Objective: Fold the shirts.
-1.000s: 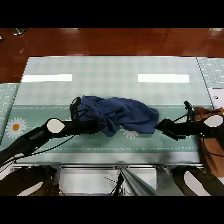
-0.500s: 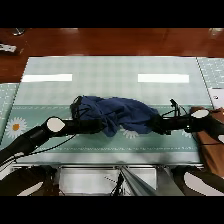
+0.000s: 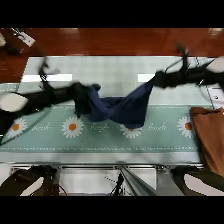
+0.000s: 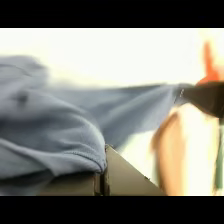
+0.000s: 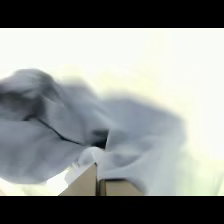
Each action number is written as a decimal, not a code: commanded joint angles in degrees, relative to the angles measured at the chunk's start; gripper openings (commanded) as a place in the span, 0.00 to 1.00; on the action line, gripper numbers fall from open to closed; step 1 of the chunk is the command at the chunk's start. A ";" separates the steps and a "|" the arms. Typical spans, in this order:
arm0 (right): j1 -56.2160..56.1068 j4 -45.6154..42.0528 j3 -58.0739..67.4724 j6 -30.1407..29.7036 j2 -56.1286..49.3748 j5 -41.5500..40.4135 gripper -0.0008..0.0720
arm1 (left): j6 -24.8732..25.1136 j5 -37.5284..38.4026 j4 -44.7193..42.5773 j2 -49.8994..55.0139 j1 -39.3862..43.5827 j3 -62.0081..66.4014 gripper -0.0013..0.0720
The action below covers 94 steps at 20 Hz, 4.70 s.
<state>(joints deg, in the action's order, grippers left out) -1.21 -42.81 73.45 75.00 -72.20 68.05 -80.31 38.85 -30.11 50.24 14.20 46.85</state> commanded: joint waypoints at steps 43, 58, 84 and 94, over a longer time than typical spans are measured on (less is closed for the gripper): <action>4.50 -10.34 28.09 13.99 -27.04 -9.11 0.15 | 0.37 14.78 -19.96 22.08 -21.62 14.19 0.99; 20.85 -14.47 -7.37 4.92 -7.91 -0.33 0.86 | -1.90 33.31 -31.06 8.46 -49.42 -12.37 0.98; 31.85 -6.60 -27.39 -3.02 0.11 -5.25 0.86 | 3.63 17.97 -17.42 15.52 -37.46 -19.26 0.04; 22.12 -8.87 -28.46 -0.92 -8.35 -5.81 0.86 | 3.56 18.78 -17.42 15.52 -37.40 -19.28 0.04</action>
<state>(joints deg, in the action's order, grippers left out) 23.38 -52.45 45.04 73.80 -78.24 63.18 -76.73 57.36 -47.53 65.71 -23.20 27.55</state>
